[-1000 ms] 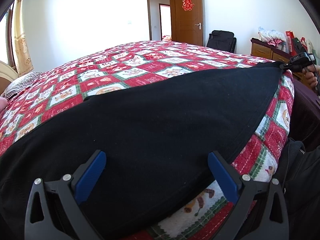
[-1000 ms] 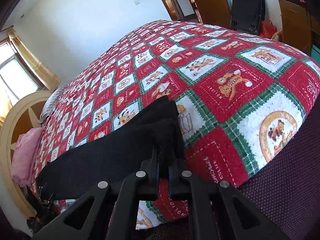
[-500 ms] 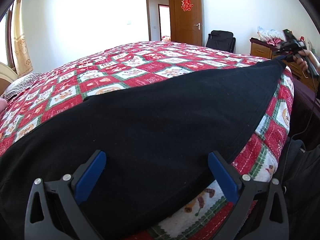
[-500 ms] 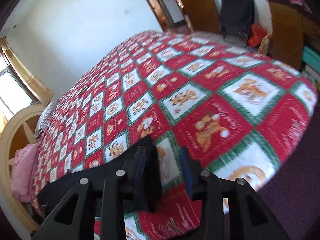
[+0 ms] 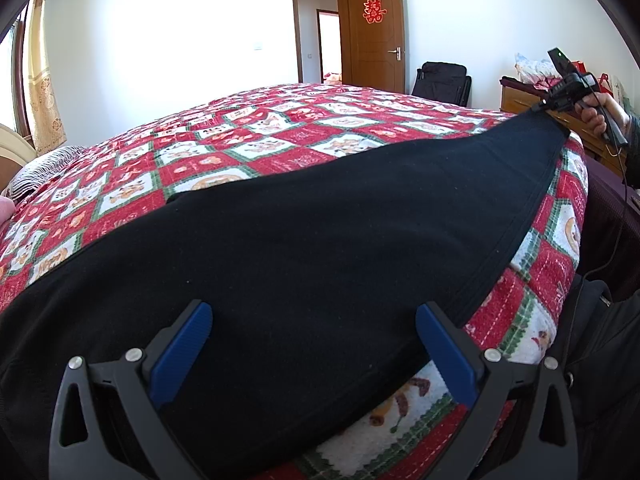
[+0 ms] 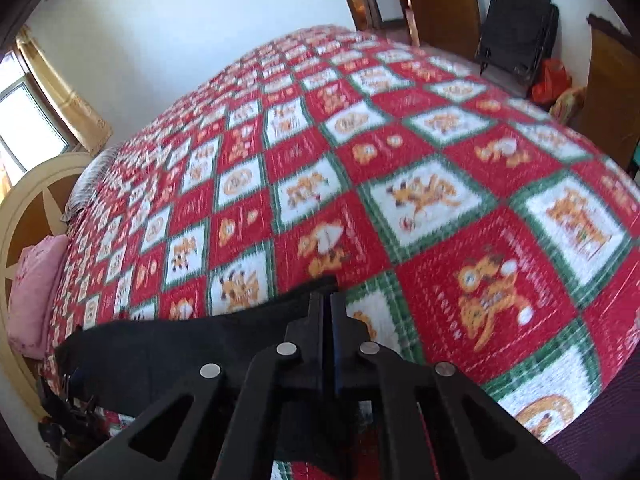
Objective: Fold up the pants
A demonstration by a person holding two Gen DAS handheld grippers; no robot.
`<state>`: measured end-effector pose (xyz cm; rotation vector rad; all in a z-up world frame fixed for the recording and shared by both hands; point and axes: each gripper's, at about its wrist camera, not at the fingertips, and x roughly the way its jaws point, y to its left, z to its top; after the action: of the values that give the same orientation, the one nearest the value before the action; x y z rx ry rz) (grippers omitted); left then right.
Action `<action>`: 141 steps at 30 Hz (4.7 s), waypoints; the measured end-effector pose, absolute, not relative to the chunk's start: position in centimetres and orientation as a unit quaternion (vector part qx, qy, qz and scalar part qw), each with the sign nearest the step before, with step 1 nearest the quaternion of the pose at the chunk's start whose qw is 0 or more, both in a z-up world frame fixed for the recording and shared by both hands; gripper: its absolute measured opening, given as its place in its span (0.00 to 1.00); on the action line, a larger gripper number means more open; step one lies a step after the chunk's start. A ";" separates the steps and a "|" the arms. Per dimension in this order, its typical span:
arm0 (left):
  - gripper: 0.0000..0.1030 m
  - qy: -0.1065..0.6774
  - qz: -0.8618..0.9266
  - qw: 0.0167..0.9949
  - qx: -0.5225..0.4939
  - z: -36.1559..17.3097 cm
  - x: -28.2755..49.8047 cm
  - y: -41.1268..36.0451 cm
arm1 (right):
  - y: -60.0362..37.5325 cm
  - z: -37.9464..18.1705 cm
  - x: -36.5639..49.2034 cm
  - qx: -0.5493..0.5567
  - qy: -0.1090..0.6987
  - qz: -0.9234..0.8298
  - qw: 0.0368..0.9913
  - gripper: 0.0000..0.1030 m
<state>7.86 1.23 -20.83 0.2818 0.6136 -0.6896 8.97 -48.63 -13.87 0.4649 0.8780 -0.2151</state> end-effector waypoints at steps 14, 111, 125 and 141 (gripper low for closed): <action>1.00 0.303 -0.331 0.886 0.119 -20.3 7.9 1.2 | -46.4 -14.6 9.5 0.118 0.423 -0.204 0.875 0.35; 1.00 0.363 -0.364 0.846 0.142 -19.6 7.6 -8.7 | -17.4 -22.7 7.7 -0.156 0.443 0.066 0.881 0.20; 1.00 0.340 -0.339 0.873 0.084 -17.7 8.3 -6.0 | -24.1 -18.3 6.1 0.000 0.433 0.069 0.899 0.49; 1.00 0.357 -0.190 0.914 0.043 -19.6 13.1 0.7 | -44.1 -15.7 0.3 0.291 0.353 -0.176 0.872 0.47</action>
<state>13.08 0.71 -19.58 0.0892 0.7346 -0.3907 0.32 -44.13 -15.67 0.6086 0.7375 -0.3678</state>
